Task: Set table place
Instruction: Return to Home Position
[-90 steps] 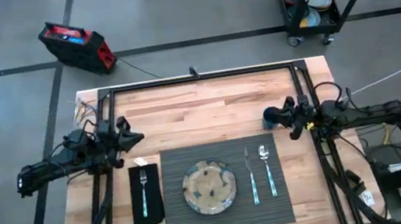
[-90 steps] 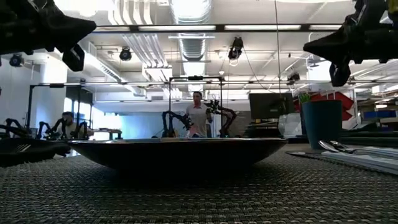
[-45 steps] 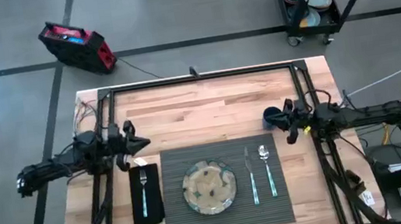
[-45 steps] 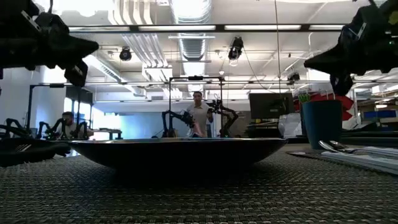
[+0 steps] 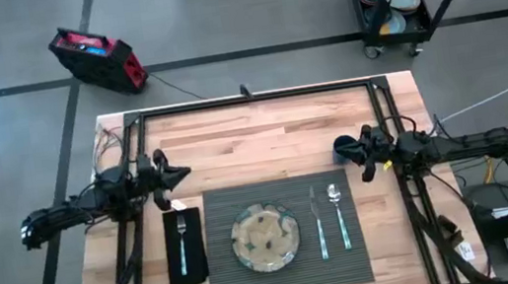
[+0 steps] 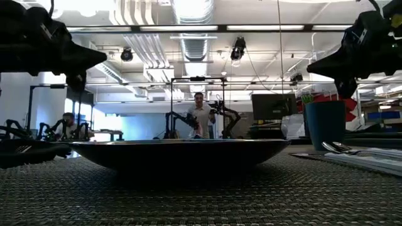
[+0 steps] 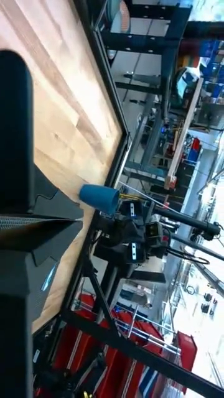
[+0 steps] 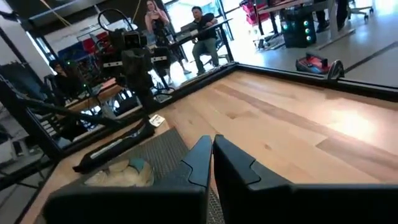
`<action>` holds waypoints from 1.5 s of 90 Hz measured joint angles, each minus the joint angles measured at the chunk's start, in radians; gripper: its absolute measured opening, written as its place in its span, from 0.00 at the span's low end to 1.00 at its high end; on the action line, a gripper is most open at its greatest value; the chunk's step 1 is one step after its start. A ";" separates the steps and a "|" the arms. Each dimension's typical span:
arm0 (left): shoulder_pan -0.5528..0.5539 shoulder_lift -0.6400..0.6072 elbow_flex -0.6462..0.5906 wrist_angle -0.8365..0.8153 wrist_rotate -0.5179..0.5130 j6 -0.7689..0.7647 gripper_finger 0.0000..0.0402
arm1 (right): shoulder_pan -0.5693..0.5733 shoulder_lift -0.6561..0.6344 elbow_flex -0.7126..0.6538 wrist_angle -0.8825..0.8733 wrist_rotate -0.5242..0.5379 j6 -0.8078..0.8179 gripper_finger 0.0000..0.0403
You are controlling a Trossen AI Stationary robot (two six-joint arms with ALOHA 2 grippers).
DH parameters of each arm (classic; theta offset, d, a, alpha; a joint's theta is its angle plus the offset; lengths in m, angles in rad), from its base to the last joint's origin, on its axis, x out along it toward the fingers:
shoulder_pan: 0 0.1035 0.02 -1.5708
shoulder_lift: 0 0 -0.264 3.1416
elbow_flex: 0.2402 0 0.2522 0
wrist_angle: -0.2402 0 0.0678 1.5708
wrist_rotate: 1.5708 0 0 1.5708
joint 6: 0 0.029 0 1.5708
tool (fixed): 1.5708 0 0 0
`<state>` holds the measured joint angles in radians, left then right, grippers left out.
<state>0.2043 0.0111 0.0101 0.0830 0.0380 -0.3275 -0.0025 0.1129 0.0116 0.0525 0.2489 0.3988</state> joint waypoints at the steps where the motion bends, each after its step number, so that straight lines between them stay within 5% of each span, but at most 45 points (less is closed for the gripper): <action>1: 0.000 0.001 0.000 0.000 0.000 0.000 0.00 | 0.000 0.002 0.000 0.000 0.000 -0.003 0.00; 17: 0.000 0.027 0.003 -0.003 -0.001 0.001 0.00 | 0.000 0.034 0.000 -0.012 -0.099 0.000 0.00; 135: 0.000 0.145 0.008 -0.001 -0.002 0.001 0.00 | 0.000 0.047 -0.001 -0.012 -0.099 0.001 0.00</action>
<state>0.2047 0.1559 0.0181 0.0820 0.0360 -0.3264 -0.0021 0.1596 0.0109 0.0406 0.1501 0.4000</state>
